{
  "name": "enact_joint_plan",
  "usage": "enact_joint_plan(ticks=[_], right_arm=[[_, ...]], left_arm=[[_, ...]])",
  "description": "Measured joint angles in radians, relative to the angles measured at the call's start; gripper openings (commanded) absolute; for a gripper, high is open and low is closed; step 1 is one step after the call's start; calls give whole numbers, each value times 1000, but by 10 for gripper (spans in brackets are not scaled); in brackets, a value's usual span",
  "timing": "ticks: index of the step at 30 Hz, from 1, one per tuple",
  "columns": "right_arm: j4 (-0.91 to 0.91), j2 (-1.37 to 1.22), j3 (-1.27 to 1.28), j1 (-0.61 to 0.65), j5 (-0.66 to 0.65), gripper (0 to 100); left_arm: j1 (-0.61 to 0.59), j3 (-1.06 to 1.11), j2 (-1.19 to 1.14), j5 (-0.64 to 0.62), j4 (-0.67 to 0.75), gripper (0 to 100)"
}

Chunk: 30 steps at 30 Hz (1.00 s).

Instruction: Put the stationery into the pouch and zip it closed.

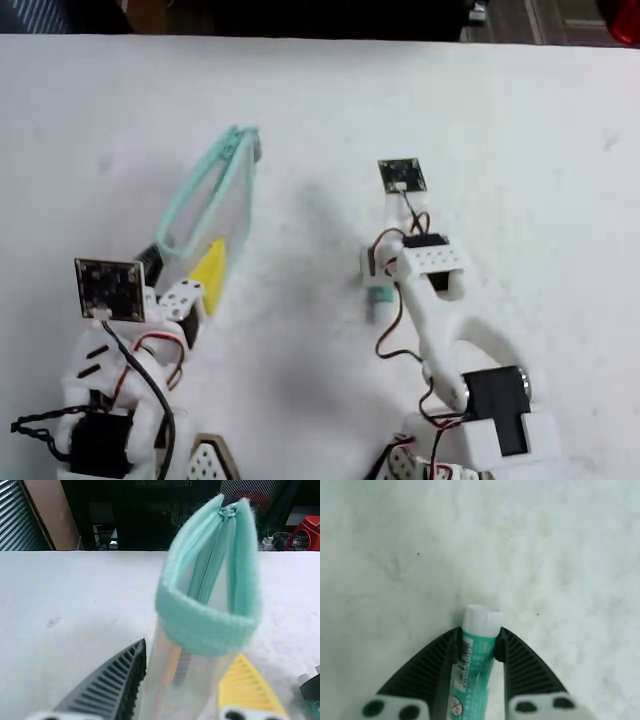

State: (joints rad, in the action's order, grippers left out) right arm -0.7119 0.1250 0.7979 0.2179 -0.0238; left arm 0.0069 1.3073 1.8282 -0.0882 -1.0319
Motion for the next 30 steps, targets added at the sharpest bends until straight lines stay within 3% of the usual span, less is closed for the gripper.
enact_joint_plan(ticks=[9, 19, 30], right_arm=[[-238, 284, 18, 2, 0, 17], [-87, 563, 272, 0, 0, 17], [-78, 925, 419, 0, 0, 17]], left_arm=[[0, 0, 0, 0, 0, 234], [0, 0, 0, 0, 0, 234], [0, 0, 0, 0, 0, 234]])
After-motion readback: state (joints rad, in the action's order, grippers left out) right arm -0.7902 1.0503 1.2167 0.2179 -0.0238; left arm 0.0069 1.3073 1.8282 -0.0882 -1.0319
